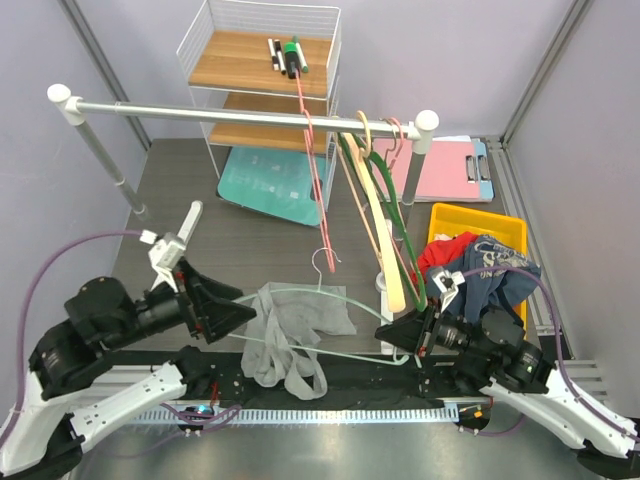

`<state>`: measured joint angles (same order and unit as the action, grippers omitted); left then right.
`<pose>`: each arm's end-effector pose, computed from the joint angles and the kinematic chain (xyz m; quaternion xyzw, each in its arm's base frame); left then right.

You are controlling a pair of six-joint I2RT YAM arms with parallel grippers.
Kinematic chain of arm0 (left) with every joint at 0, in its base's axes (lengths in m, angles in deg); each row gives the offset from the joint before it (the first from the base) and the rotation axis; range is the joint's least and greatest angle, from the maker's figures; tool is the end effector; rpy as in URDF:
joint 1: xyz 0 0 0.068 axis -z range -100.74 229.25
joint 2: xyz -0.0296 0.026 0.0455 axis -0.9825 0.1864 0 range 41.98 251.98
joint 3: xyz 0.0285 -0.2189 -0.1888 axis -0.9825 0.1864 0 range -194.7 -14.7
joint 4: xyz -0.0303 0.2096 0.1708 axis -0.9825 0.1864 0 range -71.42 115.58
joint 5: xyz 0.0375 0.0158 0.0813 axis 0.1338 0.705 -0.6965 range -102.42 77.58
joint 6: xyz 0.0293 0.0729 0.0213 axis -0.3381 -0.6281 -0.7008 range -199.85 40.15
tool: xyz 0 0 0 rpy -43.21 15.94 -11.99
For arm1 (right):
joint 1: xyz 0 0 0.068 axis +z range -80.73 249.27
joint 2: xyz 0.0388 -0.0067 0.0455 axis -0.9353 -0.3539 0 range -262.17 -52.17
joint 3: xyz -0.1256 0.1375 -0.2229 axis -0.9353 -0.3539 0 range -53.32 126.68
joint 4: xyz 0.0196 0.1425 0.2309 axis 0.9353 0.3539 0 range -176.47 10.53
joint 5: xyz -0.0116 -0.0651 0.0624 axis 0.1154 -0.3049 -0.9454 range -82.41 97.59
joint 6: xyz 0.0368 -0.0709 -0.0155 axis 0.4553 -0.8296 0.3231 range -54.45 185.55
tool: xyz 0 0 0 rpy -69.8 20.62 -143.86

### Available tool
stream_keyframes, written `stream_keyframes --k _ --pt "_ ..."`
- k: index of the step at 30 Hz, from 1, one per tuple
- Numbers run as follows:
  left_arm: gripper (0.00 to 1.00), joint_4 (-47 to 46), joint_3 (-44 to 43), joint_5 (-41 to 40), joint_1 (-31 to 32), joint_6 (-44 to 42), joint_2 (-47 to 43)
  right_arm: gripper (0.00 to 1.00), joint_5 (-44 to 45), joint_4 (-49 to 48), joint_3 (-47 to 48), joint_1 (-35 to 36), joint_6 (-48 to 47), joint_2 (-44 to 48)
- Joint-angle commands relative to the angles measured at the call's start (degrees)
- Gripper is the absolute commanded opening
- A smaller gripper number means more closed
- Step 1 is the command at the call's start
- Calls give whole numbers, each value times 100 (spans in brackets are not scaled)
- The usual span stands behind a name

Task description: Remove the tank top from the hanger

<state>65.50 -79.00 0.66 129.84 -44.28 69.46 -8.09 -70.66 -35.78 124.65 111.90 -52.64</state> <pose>0.0381 -0.0715 0.4202 0.1720 0.7455 -0.4995 0.4064 0.0452 0.0989 0.2515 -0.1517 0.6829 0.6095 0.3729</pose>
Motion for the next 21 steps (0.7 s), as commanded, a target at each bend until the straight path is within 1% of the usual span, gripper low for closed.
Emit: stream_keyframes --k 1,4,5,7,8,12,13,15,18,21 --pt "70 599 -198 -1255 21 55 -181 1 311 220 399 -18 -64 29" --pt "70 600 -66 -950 21 55 -261 1 390 378 513 -18 -108 29" --pt "67 643 -40 -730 21 81 -261 1 478 413 540 -18 -108 29" --pt "61 687 83 -597 21 186 -287 1 513 475 575 -18 -108 29" --pt "61 635 127 -509 21 213 -340 1 522 467 575 -18 -108 29" --pt "59 380 390 447 21 494 -253 1 645 458 531 -18 -117 21" --pt "58 354 435 571 21 651 -209 1 671 449 531 -18 -117 29" --pt "56 449 496 643 21 740 36 1 698 440 549 -18 -143 21" --pt "56 634 628 381 13 723 318 1 733 449 558 -18 -152 29" --pt "56 399 891 388 21 784 581 1 795 449 549 -18 -161 29"
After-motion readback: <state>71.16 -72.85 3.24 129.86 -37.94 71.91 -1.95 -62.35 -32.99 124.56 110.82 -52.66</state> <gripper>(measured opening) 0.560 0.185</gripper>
